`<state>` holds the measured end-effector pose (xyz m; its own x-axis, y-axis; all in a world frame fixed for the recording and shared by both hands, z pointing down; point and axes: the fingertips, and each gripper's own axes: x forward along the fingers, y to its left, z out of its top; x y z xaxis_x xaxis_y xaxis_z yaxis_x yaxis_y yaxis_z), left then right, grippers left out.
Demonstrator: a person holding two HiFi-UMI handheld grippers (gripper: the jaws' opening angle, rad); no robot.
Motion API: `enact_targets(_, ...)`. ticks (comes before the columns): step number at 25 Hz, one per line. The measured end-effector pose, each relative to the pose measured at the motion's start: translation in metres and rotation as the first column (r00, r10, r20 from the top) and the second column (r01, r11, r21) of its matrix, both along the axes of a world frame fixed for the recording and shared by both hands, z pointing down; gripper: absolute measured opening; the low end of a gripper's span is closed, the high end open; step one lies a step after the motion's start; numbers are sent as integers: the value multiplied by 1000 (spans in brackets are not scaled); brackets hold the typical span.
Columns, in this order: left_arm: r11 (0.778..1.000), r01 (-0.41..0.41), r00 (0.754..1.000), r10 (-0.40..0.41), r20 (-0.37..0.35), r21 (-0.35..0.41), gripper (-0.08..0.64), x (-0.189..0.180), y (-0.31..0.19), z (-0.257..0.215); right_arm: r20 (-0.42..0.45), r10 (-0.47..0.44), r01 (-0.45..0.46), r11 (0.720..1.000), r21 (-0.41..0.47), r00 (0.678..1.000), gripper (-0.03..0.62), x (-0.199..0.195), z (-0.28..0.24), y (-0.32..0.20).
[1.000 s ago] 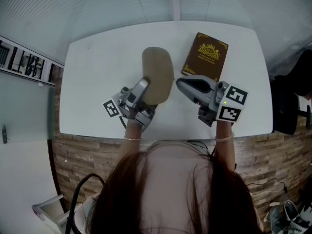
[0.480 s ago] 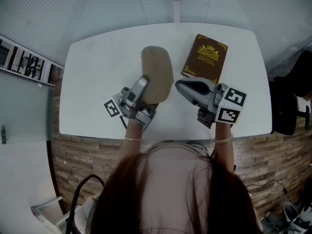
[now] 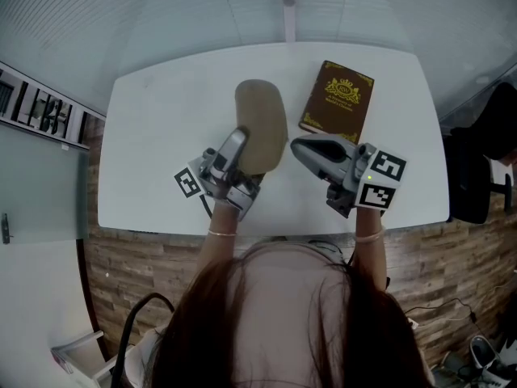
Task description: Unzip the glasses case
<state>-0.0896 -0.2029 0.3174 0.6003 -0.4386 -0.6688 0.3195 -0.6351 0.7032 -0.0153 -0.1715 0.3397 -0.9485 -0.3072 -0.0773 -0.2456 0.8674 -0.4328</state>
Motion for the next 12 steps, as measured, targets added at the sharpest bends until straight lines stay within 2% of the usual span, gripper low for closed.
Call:
enact_targets(6,1000,18,999,-19,-37,-15,275,-7,-3,-2,-19,-17,17,1000,-2,1000,3,-7,3,7)
enact_targets(12,999,28,999,-29,-45,-20,275,-10,-3,-1,-23,-21,21,1000,-6,1000,3,-10,5,9)
